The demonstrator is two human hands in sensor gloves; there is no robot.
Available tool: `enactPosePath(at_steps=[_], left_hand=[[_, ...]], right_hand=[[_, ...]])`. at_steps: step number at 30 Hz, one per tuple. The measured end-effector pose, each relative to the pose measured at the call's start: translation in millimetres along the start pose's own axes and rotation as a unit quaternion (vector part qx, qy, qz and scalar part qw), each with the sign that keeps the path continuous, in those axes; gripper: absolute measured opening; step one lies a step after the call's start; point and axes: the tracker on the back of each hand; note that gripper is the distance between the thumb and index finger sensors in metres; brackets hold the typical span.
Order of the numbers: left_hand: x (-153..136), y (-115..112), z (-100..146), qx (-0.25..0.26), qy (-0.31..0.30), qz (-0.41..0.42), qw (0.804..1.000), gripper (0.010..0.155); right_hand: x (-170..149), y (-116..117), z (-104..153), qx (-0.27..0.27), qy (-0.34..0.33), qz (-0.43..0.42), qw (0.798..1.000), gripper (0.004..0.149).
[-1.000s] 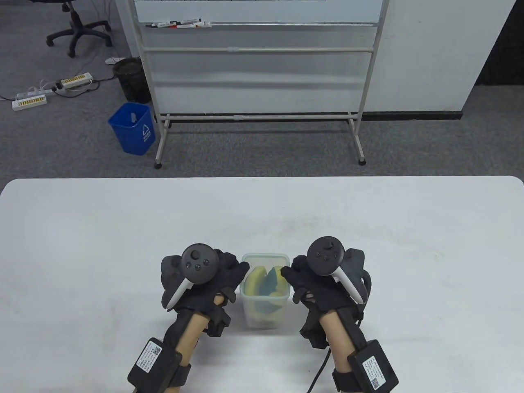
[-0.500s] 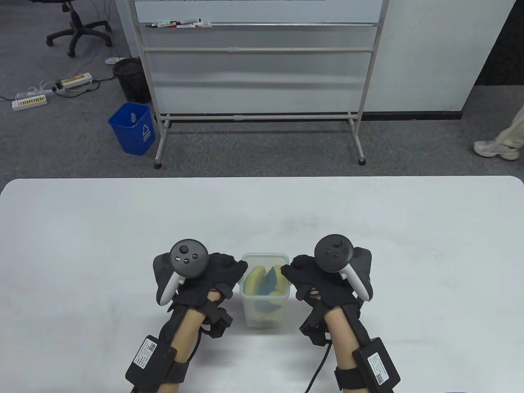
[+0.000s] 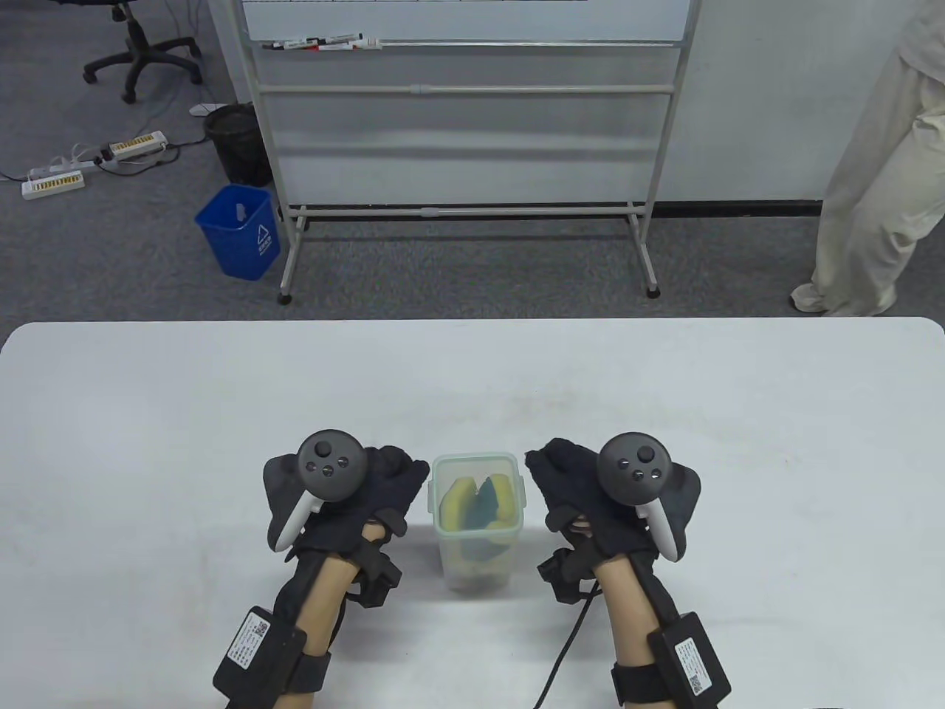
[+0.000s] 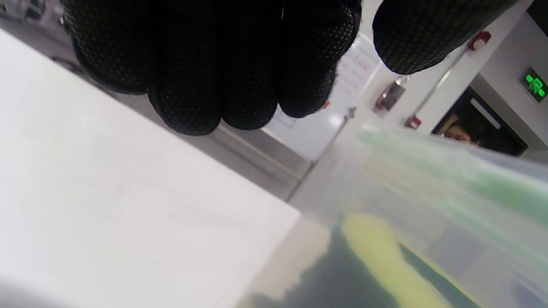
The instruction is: Squeeze sponges into plastic airtight container
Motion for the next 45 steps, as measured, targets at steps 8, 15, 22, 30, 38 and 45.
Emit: enactPosePath(at_steps=[8,15,22,30,38,45], left_hand=[[-23.7,-17.8,11.5,0.001,-0.043,-0.111,0.993,0.075],[-36.5,-40.8,30.1,0.064,-0.081,-0.171,0.98,0.08],[-36.9,-49.4,35.2,0.058,-0.095,-0.165,0.98,0.085],[-36.8,-61.5,33.3,0.02,-0.098,-0.2,0.975,0.09],[-40.3,-64.3,33.7,-0.01,-0.095,-0.213,0.972,0.09],[-39.2,-64.6,34.9,-0.019,-0.093,-0.22,0.971,0.089]], right_hand=[[-38.2,1.8,21.0,-0.024,-0.094,0.124,0.988,0.055],[-61.2,21.5,33.7,-0.003,-0.122,0.235,0.964,0.067],[-72.1,36.3,33.6,0.041,-0.097,0.263,0.959,0.078],[-78.1,40.6,30.8,0.06,-0.076,0.293,0.951,0.084],[-85.7,46.3,27.1,0.089,-0.05,0.324,0.941,0.089],[-86.3,46.4,27.1,0.098,-0.039,0.327,0.939,0.089]])
Point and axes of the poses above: the tracker on the back of each hand, its own x axis roughly to the thumb side, its own z axis roughly from the fingertips to the wrist, y = z × x, and after that the axes turned 12 degrees about -z, right-handed
